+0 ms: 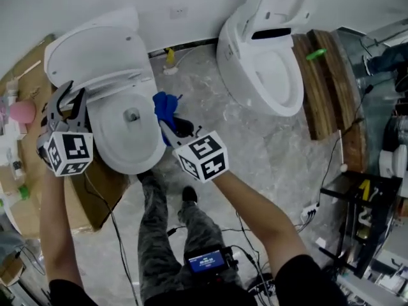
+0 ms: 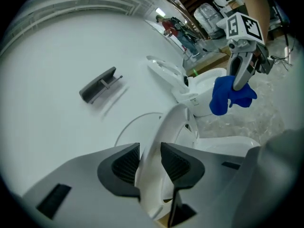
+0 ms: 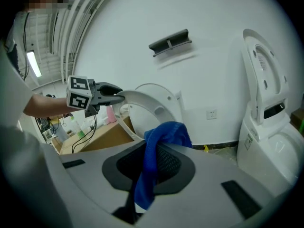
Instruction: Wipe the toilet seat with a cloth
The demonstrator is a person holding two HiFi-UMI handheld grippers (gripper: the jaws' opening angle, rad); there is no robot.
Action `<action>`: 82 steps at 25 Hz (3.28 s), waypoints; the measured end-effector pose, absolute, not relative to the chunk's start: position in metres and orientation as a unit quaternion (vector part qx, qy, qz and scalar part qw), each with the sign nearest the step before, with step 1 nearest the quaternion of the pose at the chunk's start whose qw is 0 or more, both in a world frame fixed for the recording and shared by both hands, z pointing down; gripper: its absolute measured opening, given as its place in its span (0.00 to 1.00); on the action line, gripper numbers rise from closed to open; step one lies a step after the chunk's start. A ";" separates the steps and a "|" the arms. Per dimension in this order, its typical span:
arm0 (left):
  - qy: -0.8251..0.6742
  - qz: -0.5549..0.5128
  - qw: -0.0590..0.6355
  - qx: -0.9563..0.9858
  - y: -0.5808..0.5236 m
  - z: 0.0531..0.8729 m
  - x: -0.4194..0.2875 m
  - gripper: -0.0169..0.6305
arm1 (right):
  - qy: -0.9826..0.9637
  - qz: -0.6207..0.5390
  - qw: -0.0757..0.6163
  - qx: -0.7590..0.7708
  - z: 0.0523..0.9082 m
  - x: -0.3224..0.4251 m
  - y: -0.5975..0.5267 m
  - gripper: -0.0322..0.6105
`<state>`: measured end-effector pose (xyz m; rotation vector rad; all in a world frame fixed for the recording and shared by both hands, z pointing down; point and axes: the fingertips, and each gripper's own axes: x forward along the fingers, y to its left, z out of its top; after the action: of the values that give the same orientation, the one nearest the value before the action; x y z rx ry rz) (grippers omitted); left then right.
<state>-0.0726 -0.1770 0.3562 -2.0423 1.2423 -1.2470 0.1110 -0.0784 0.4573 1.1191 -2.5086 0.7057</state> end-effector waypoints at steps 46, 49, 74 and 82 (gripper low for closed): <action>0.574 -0.405 0.177 -0.689 -0.279 0.351 -0.122 0.25 | -0.919 0.157 0.137 0.334 0.371 -0.027 -0.319 0.12; 0.589 -0.396 0.124 -0.693 -0.256 0.372 -0.139 0.25 | -0.923 0.152 0.133 0.328 0.367 -0.043 -0.316 0.12; 0.620 -0.286 -0.048 -0.729 -0.177 0.408 -0.232 0.22 | -0.934 0.160 0.176 0.267 0.396 -0.243 -0.279 0.12; 0.632 -0.267 -0.066 -0.725 -0.166 0.410 -0.257 0.22 | -0.935 0.101 0.216 0.264 0.428 -0.269 -0.261 0.12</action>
<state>-0.2572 -0.1657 0.4098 -2.3777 2.0715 -0.8757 -0.2686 -0.2614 0.4279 0.7331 -2.5909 0.2797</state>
